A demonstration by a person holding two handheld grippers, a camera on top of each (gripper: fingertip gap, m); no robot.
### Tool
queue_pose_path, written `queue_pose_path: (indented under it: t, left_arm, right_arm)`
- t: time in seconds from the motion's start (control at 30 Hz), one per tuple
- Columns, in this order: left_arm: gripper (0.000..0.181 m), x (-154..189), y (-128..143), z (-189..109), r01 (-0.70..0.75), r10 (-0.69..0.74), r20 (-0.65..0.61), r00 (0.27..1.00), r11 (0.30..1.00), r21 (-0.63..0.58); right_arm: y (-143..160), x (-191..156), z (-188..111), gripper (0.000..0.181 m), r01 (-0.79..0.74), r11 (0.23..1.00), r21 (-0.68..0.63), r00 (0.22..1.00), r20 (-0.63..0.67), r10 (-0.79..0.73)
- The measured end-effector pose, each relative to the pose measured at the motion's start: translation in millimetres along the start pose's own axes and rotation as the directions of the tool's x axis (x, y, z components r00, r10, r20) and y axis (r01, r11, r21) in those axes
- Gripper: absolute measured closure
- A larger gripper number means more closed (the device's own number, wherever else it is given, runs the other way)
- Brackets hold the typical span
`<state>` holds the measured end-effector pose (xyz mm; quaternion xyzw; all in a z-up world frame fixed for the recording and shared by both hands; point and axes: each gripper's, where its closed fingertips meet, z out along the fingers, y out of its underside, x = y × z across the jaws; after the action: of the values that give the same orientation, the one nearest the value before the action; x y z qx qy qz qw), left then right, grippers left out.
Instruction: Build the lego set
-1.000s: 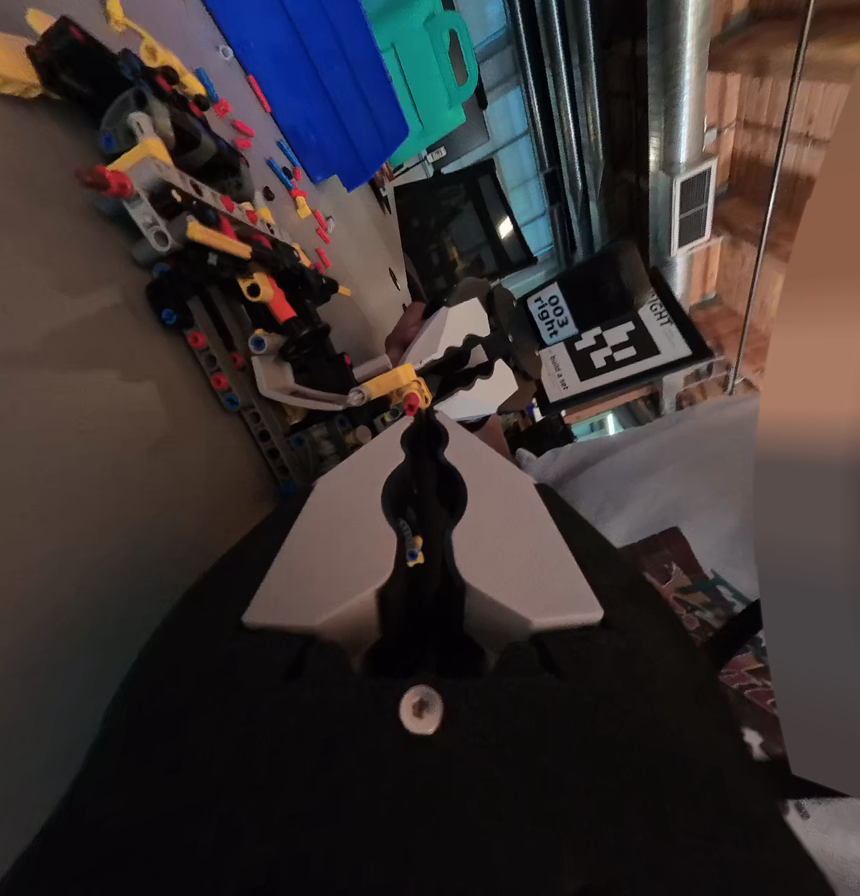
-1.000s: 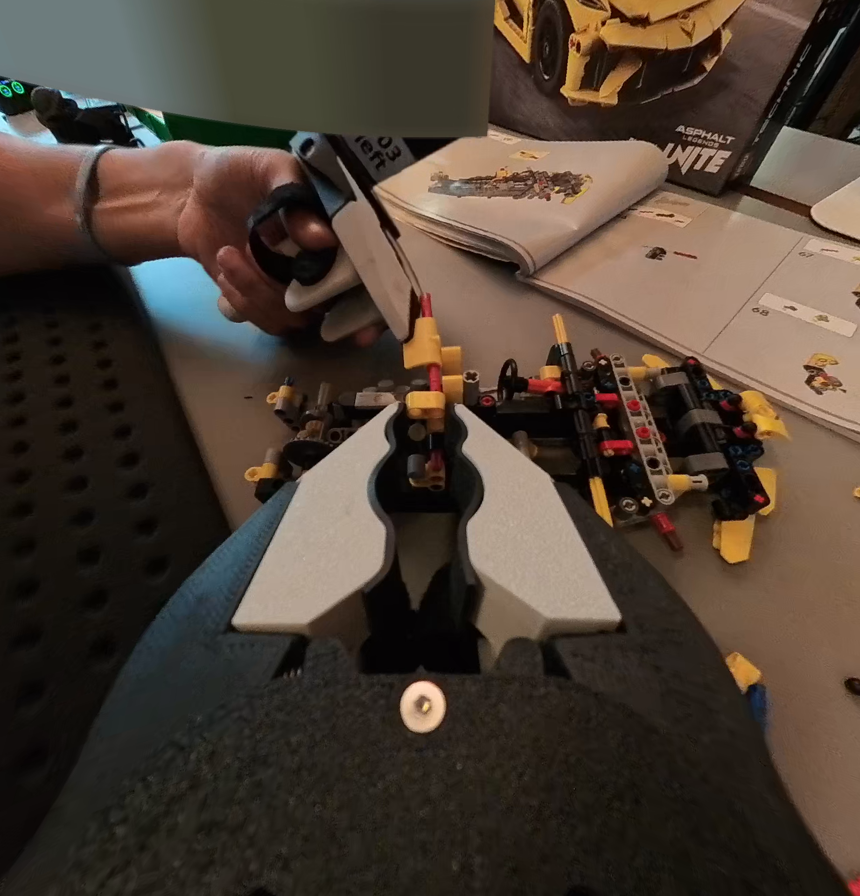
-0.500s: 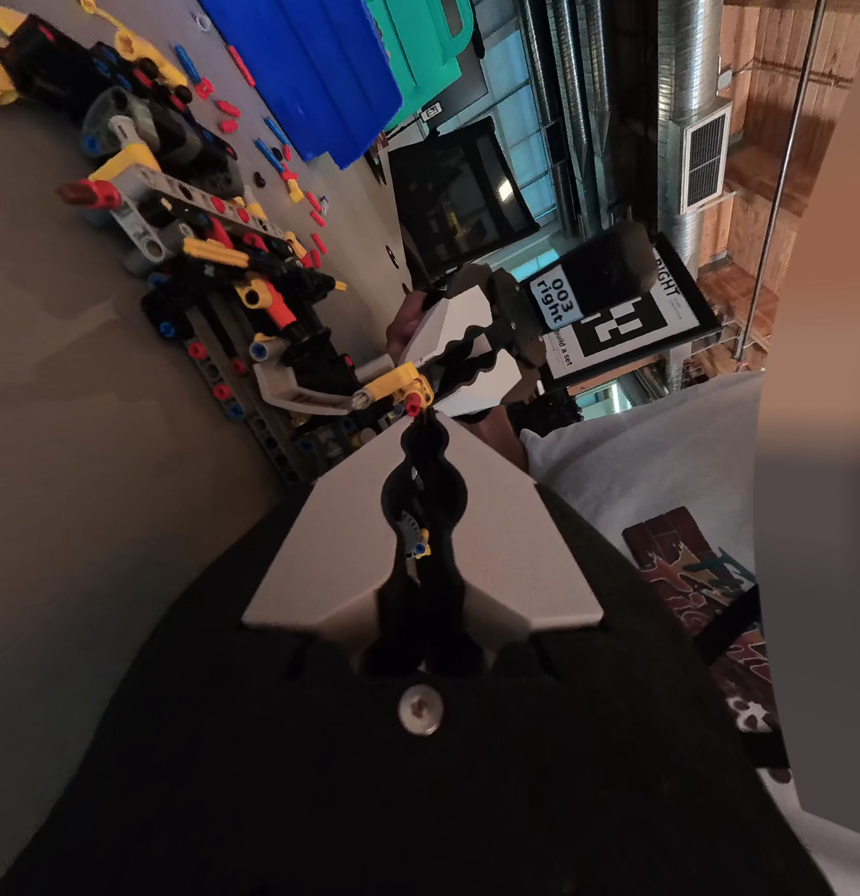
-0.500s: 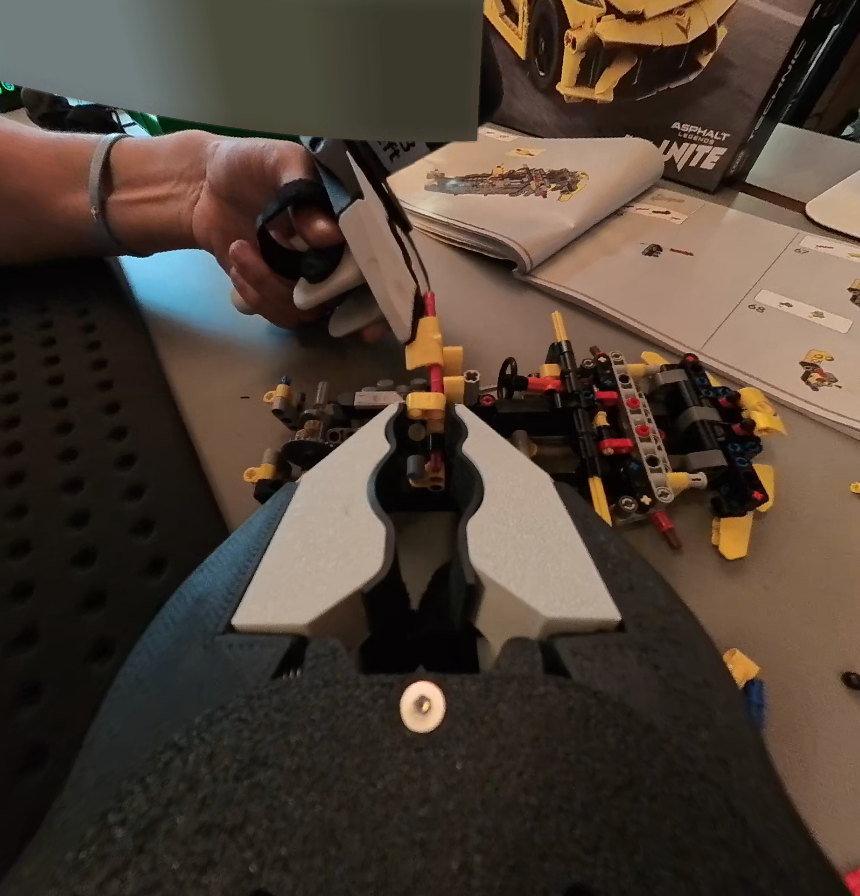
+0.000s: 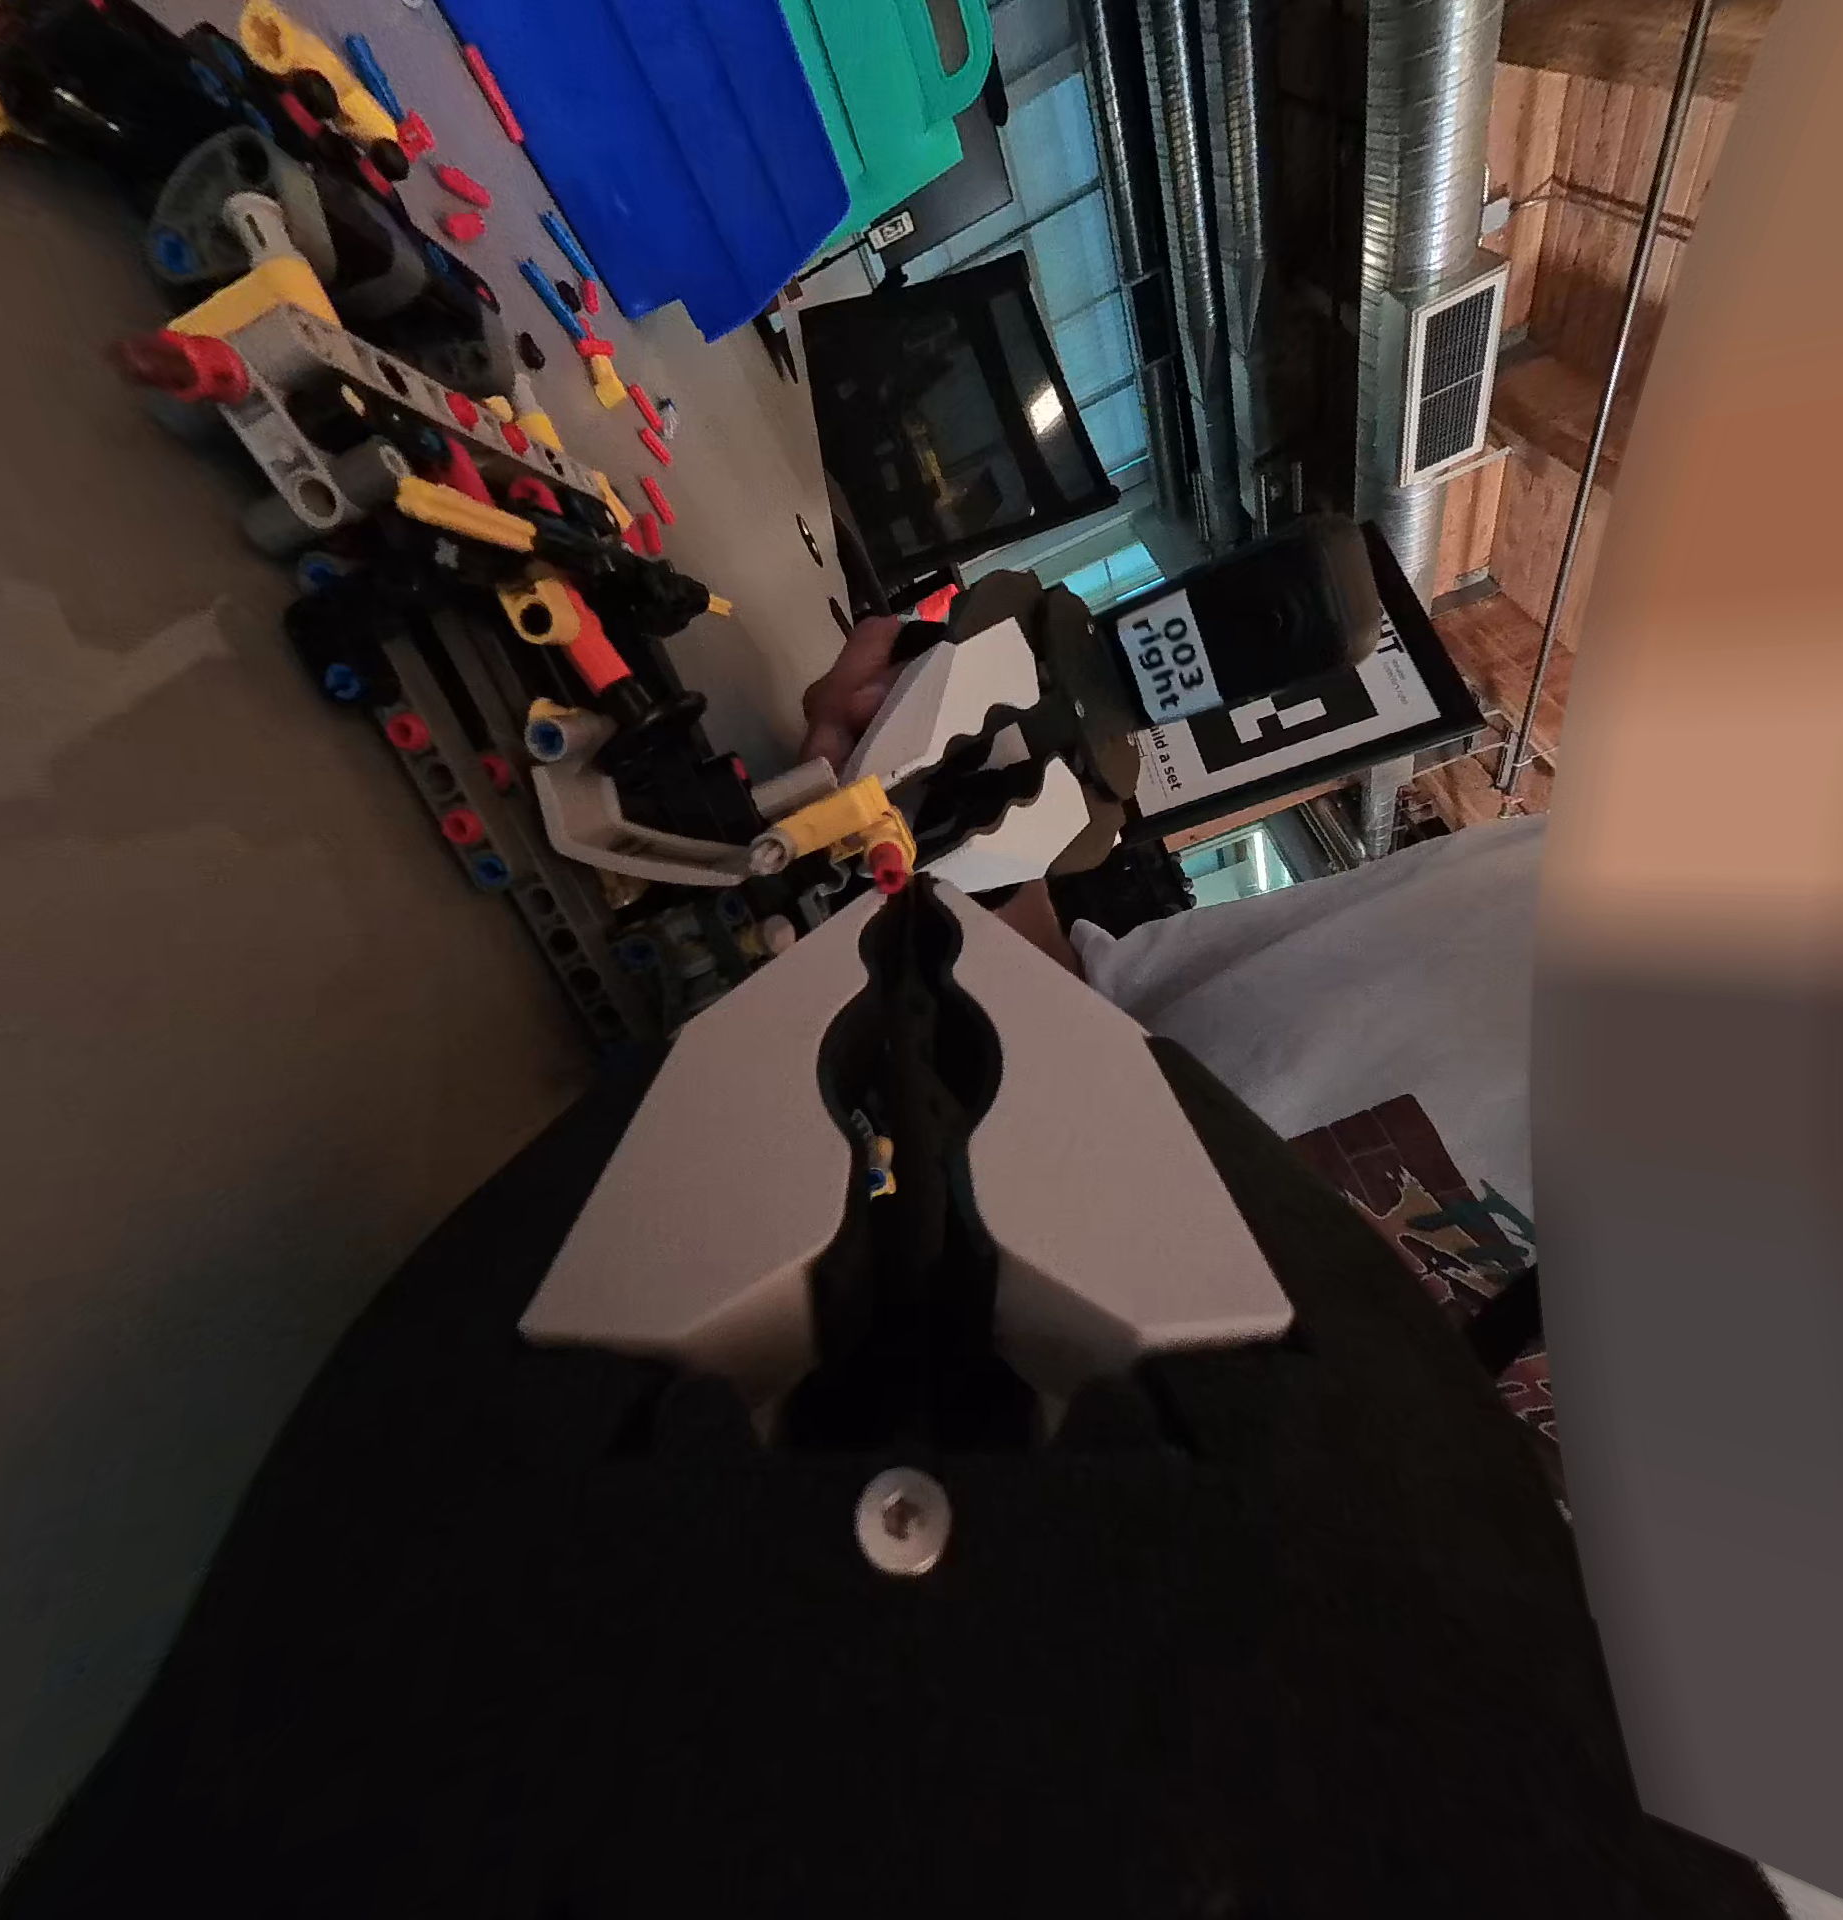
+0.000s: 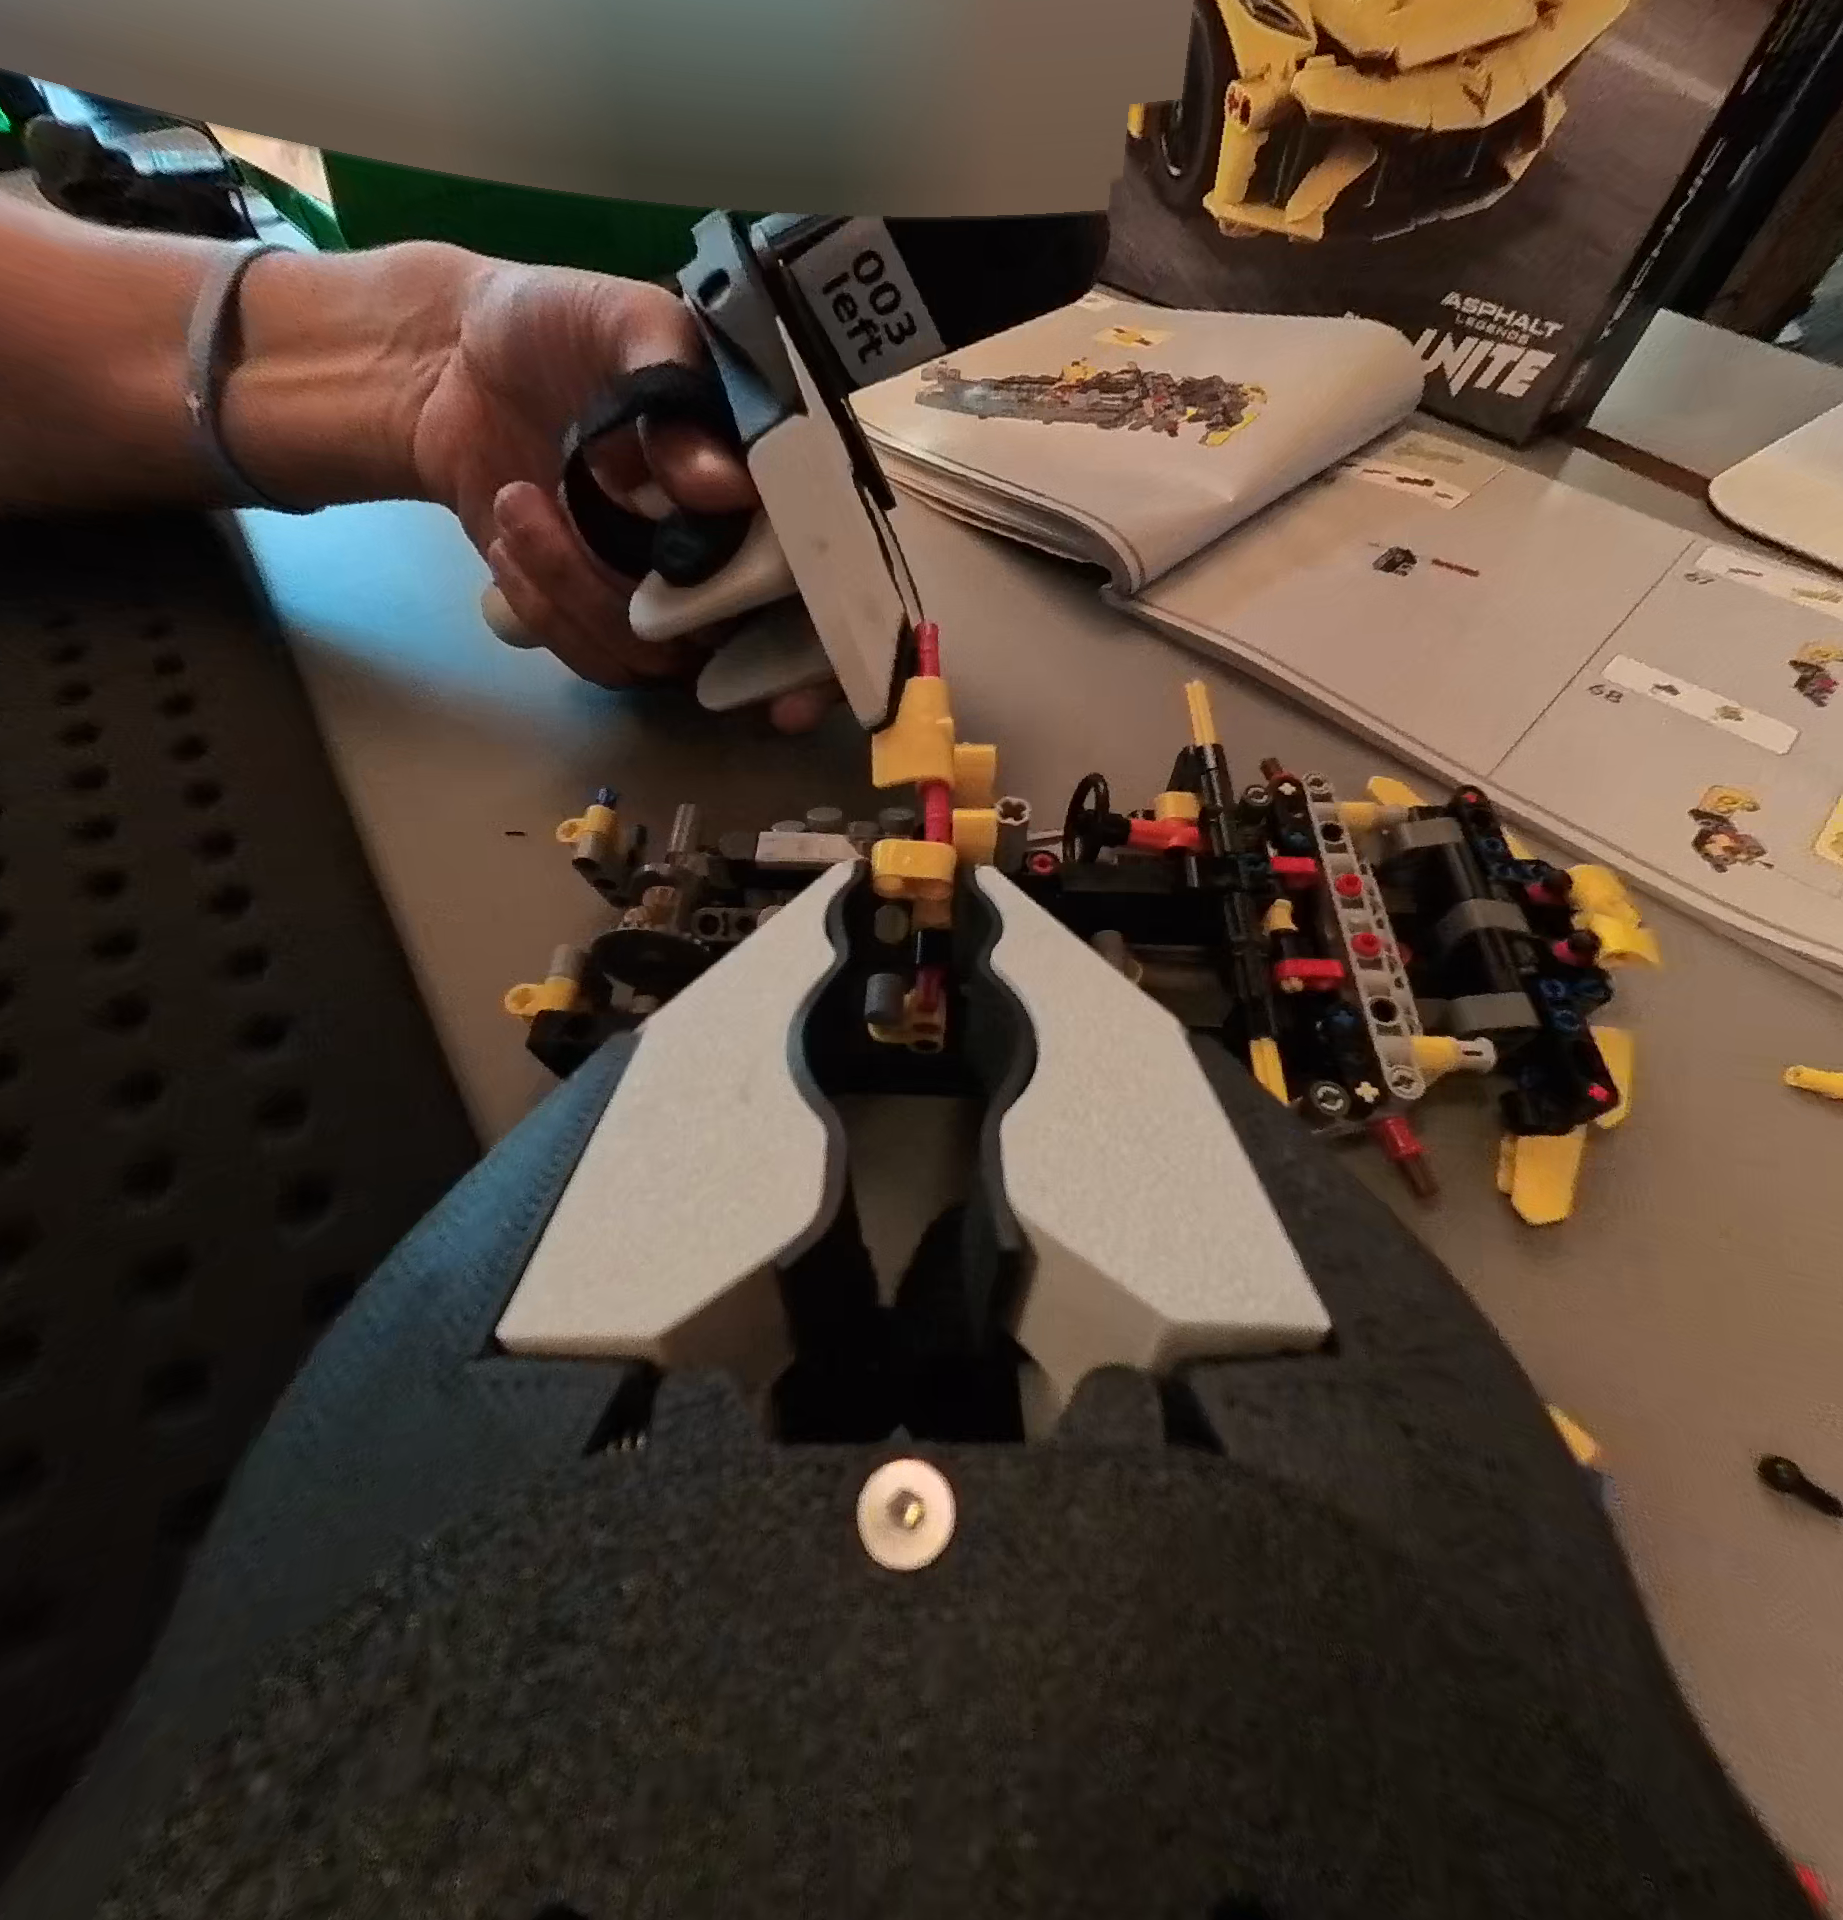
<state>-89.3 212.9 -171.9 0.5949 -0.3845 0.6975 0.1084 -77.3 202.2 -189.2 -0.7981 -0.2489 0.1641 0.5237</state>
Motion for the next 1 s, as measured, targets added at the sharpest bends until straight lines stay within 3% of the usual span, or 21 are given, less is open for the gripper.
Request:
queue_pose_path:
  t: [0.2,0.57,1.0]
  left_arm:
    - [0.181,-0.4,0.8,0.0,0.012,-0.012,-0.003,1.0,1.0,-0.006]
    - [0.181,0.5,4.7,3.5,-0.093,0.094,0.031,0.995,0.995,-0.044]
    - [0.18,0.9,-2.0,0.7,-0.132,0.131,0.053,0.99,0.991,0.009]
  right_arm:
    - [0.6,-0.6,0.0,0.167,0.107,0.994,-0.02,0.993,-0.048,-0.108]
    - [0.5,-1.8,-2.0,0.167,-0.071,0.997,0.005,0.995,0.063,0.071]
    - [-1.7,1.3,-0.1,0.166,-0.067,0.997,0.03,0.997,0.035,0.066]
